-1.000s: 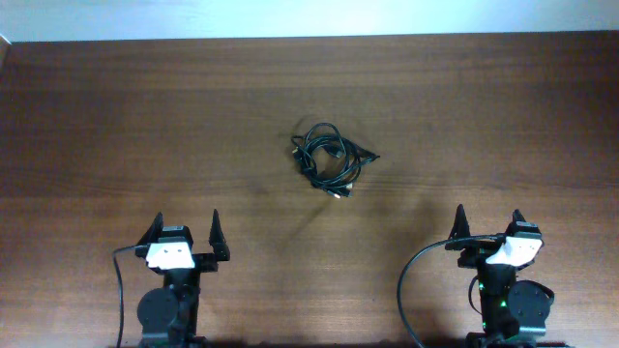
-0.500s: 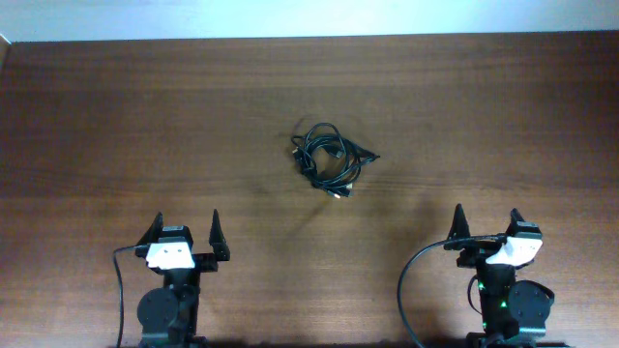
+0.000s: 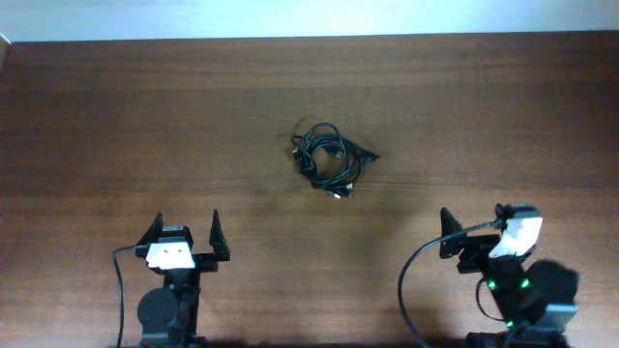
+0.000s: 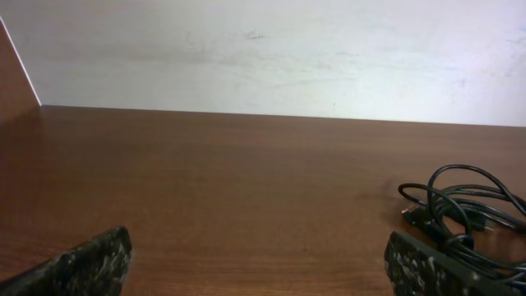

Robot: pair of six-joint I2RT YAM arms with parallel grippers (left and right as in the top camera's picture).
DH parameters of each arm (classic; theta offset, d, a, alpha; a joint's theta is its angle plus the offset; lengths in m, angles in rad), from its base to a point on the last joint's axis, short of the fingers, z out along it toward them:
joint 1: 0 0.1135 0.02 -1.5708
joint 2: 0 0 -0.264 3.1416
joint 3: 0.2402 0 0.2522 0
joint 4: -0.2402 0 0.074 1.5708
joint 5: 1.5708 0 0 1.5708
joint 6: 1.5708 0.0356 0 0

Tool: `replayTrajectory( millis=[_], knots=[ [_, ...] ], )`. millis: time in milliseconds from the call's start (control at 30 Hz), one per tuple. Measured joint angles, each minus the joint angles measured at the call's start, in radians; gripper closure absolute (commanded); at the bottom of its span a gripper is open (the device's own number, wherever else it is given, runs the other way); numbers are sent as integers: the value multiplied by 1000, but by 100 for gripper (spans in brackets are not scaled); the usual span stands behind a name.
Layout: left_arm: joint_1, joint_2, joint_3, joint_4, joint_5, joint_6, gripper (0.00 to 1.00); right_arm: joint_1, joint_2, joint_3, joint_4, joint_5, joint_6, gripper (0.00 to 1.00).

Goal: Untangle cables
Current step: 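Move the right gripper over the black cable bundle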

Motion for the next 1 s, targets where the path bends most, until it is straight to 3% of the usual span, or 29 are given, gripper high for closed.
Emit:
replayTrajectory(
  millis=[333, 433, 600, 767, 1000],
  knots=[
    [2, 1, 0, 0, 0, 0, 1, 0, 608, 688, -605, -15, -1, 1],
    [2, 1, 0, 0, 0, 0, 1, 0, 769, 795, -623, -48, 0, 1],
    [2, 1, 0, 0, 0, 0, 1, 6, 936, 808, -573, -178, -21, 1],
    [2, 1, 0, 0, 0, 0, 1, 114, 1046, 914, -586, -77, -34, 1],
    [2, 1, 0, 0, 0, 0, 1, 259, 1254, 1210, -581, 97, -43, 2]
  ],
)
